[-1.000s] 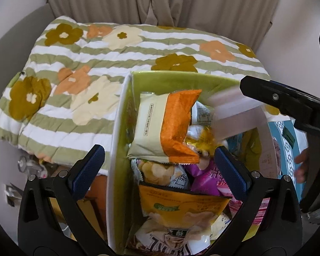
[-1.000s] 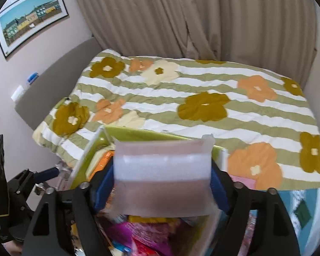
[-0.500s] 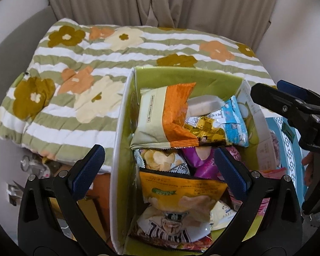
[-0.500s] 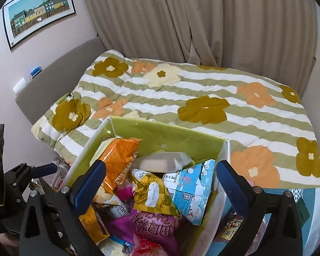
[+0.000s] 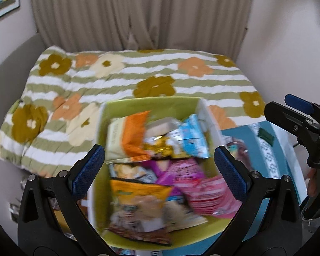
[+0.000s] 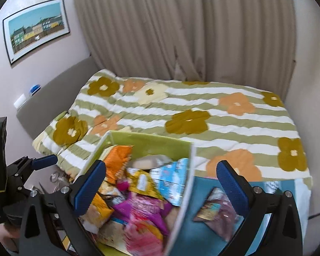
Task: Organize snacks
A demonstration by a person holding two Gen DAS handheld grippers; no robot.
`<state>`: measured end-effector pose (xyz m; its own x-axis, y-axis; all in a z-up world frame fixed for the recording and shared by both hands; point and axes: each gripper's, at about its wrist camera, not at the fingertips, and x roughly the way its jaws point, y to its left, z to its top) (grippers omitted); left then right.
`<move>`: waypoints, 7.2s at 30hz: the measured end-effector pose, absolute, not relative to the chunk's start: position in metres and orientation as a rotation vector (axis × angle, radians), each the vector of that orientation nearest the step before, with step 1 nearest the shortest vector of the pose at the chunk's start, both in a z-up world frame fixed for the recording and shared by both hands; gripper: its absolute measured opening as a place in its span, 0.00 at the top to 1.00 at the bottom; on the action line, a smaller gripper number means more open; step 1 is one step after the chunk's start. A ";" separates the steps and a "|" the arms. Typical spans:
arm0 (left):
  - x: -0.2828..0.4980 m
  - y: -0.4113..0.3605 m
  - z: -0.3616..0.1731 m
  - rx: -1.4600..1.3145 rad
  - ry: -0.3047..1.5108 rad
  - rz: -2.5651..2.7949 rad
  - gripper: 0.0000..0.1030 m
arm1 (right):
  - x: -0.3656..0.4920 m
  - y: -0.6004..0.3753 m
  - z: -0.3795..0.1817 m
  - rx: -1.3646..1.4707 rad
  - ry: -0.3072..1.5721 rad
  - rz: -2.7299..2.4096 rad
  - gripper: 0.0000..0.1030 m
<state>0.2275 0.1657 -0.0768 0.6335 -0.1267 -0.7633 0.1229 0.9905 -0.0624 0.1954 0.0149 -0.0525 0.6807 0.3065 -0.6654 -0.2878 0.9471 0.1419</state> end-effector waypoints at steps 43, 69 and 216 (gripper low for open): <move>0.301 -0.119 -0.292 0.437 1.266 0.003 0.01 | 0.272 -0.278 -0.250 -0.220 1.053 0.466 0.00; 0.318 -0.126 -0.311 0.465 1.241 -0.113 0.21 | 0.293 -0.263 -0.301 -0.351 1.149 0.594 0.20; -0.032 0.099 -0.012 0.031 0.588 -0.035 0.00 | -0.038 -0.095 -0.020 0.026 0.609 0.037 0.00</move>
